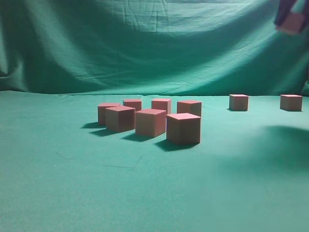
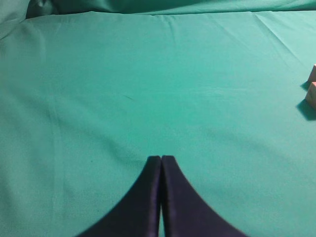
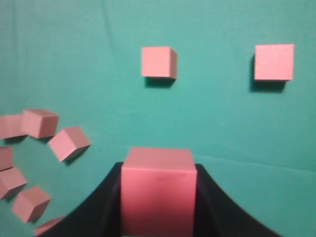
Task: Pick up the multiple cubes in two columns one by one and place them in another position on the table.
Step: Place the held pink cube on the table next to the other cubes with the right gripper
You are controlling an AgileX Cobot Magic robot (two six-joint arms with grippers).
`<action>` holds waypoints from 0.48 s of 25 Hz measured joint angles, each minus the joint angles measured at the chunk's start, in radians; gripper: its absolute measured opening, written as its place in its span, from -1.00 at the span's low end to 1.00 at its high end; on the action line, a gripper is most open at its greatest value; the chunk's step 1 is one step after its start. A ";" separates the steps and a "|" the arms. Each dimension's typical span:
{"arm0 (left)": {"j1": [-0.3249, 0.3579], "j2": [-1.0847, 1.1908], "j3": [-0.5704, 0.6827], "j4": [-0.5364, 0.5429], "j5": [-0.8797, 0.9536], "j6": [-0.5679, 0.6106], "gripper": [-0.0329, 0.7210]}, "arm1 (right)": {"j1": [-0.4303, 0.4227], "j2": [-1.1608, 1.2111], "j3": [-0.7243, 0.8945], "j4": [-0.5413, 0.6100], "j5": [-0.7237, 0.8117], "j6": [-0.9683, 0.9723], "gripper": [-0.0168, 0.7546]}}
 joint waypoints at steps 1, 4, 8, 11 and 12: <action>0.000 0.000 0.000 0.000 0.000 0.000 -0.91 | 0.019 -0.016 0.000 0.002 0.008 0.000 -0.26; 0.000 0.000 0.000 0.000 0.000 0.000 -0.91 | 0.101 -0.067 0.000 0.002 0.015 0.000 -0.26; 0.000 0.000 0.000 0.000 0.000 0.000 -0.91 | 0.260 -0.134 0.000 -0.034 0.019 -0.009 -0.26; 0.000 0.000 0.000 0.000 0.000 0.000 -0.91 | 0.396 -0.210 0.000 -0.114 0.023 0.005 -0.26; 0.000 0.000 0.000 0.000 0.000 0.000 -0.91 | 0.444 -0.233 0.000 -0.151 0.024 0.029 -0.26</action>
